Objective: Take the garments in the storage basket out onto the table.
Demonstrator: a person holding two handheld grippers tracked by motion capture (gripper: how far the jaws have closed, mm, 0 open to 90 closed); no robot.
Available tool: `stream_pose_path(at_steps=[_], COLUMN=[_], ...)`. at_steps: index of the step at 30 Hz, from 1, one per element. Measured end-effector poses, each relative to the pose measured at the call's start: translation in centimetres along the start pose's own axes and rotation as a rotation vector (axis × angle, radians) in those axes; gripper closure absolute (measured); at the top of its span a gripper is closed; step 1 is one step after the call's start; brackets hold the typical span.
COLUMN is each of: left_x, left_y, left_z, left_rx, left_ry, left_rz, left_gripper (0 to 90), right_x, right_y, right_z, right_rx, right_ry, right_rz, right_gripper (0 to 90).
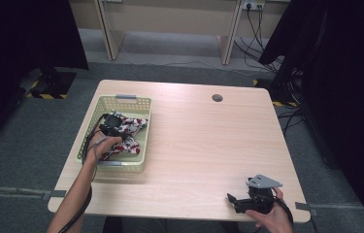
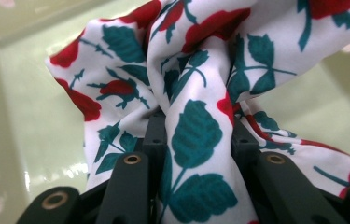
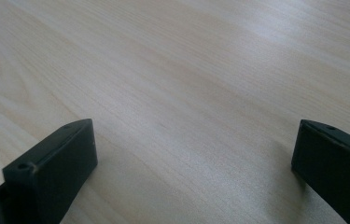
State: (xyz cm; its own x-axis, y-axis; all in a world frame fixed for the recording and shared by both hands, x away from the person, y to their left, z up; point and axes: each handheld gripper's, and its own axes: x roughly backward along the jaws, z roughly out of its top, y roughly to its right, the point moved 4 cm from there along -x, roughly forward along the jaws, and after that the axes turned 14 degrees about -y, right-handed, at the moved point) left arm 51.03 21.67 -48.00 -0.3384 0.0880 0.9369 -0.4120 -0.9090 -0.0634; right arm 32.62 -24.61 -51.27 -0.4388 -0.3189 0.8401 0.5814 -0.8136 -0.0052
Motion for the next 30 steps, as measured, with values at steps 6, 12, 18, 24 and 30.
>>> stream_pose_path(at_steps=[6,12,18,24,30], left_x=[3.2,6.2,8.1,9.7,11.0], left_y=[0.7,0.9,0.9,2.3,3.7], left_z=[0.9,1.7,1.7,1.7,2.4], left_rx=[-0.058,-0.08,-0.087,-0.114,-0.15], left_ry=[0.044,0.082,0.108,0.145,0.171], left_rz=[0.022,0.048,0.001,-0.099,-0.126], left_gripper=[67.5,67.5,67.4,67.3,67.2], right_x=[0.0,0.0,0.0,0.0,0.0], right_y=[0.0,0.0,0.0,0.0,0.0], right_z=[0.0,0.0,0.0,0.0,0.0], right_rx=[-0.001,-0.001,-0.001,-0.001,-0.001], right_ry=[0.0,0.0,0.0,0.0,0.0], right_rz=[-0.001,-0.001,0.0,-0.001,-0.001], right_gripper=[0.6,0.6,0.6,0.6,0.6])
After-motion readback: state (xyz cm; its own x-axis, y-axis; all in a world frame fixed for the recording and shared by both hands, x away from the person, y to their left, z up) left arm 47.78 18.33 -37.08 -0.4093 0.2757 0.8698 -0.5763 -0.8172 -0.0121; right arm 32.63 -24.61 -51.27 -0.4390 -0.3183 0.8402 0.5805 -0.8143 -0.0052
